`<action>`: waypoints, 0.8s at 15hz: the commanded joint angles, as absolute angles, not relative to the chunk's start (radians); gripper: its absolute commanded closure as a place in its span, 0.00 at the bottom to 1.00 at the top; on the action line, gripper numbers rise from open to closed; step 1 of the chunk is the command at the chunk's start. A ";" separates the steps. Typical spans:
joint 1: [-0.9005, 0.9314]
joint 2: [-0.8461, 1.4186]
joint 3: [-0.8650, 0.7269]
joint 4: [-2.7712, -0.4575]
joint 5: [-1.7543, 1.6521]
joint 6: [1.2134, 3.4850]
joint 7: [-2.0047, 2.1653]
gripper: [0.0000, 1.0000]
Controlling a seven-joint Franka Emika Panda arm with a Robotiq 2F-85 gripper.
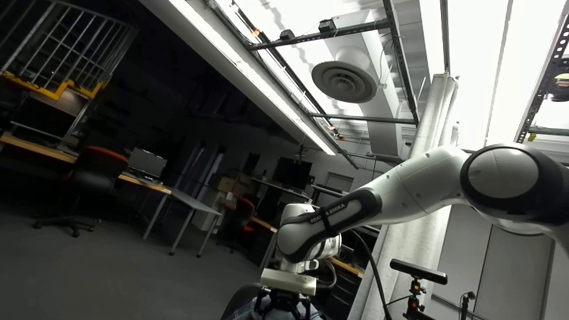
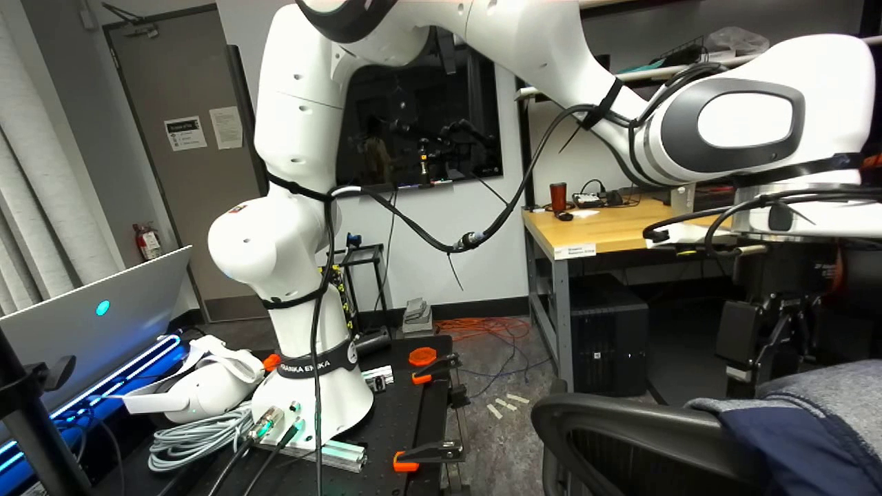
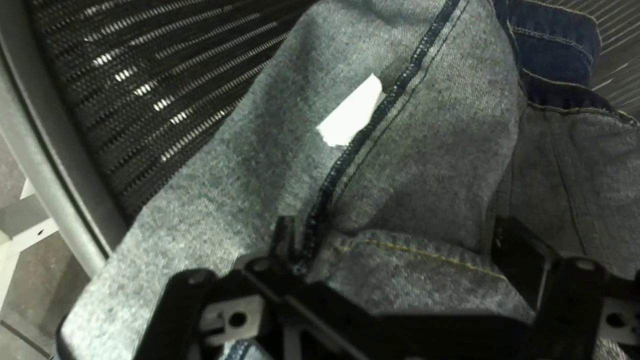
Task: Put the the jacket on the seat
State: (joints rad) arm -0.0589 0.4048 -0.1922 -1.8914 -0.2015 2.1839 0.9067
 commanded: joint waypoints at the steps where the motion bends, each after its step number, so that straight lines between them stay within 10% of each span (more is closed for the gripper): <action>1: -0.036 0.414 -0.214 -1.899 -0.239 2.236 0.931 0.01; 12: -0.026 0.406 -0.218 -1.908 -0.246 2.267 0.924 0.90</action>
